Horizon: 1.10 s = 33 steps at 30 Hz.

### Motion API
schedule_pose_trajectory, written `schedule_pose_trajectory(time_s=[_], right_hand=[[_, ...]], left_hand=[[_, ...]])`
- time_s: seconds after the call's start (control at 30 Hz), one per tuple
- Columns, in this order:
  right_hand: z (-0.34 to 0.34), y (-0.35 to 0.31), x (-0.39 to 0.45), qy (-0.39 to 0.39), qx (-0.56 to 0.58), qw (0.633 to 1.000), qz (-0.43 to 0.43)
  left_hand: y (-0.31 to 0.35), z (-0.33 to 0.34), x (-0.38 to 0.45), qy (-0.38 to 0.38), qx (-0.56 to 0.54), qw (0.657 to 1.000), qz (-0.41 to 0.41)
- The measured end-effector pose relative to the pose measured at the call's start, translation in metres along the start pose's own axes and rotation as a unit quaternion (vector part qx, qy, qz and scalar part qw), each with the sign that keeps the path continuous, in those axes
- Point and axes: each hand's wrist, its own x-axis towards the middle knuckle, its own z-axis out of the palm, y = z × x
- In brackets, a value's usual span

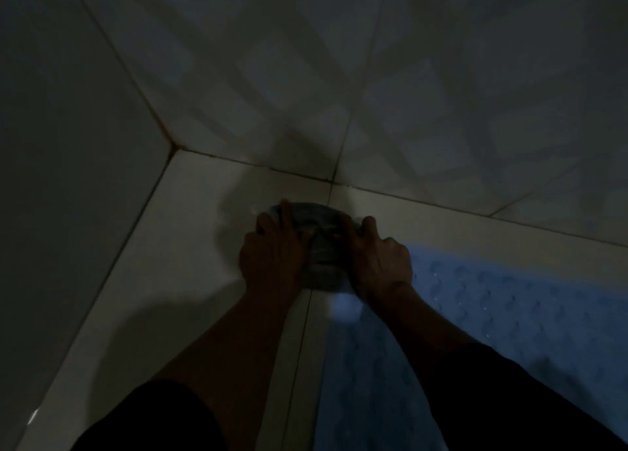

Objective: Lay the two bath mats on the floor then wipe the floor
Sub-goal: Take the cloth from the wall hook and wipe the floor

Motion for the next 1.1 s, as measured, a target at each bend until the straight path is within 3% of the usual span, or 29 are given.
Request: schedule_pose_trajectory(time_s=[0.23,0.37,0.5,0.73,0.9,1.1], right_hand=[[-0.023,0.002,0.02,0.0,-0.058,0.998,0.015],[-0.026,0.012,0.029,-0.001,-0.066,0.998,0.02],[-0.021,0.031,0.038,-0.006,-0.058,0.998,0.022],[0.008,0.09,0.06,-0.023,0.106,0.988,0.113],[-0.017,0.123,0.037,0.002,-0.032,0.999,0.003],[-0.018,0.18,0.016,0.013,-0.022,0.999,-0.022]], left_hand=[[0.016,-0.004,0.018,-0.011,-0.033,0.999,0.013],[0.024,-0.011,0.02,0.038,0.001,0.999,0.034],[0.041,-0.016,0.028,0.007,-0.023,0.999,0.045],[0.085,-0.007,0.033,0.026,0.018,0.999,0.043],[0.123,0.002,0.022,0.032,0.04,0.998,0.037],[0.179,0.013,-0.003,0.044,0.013,0.999,0.029]])
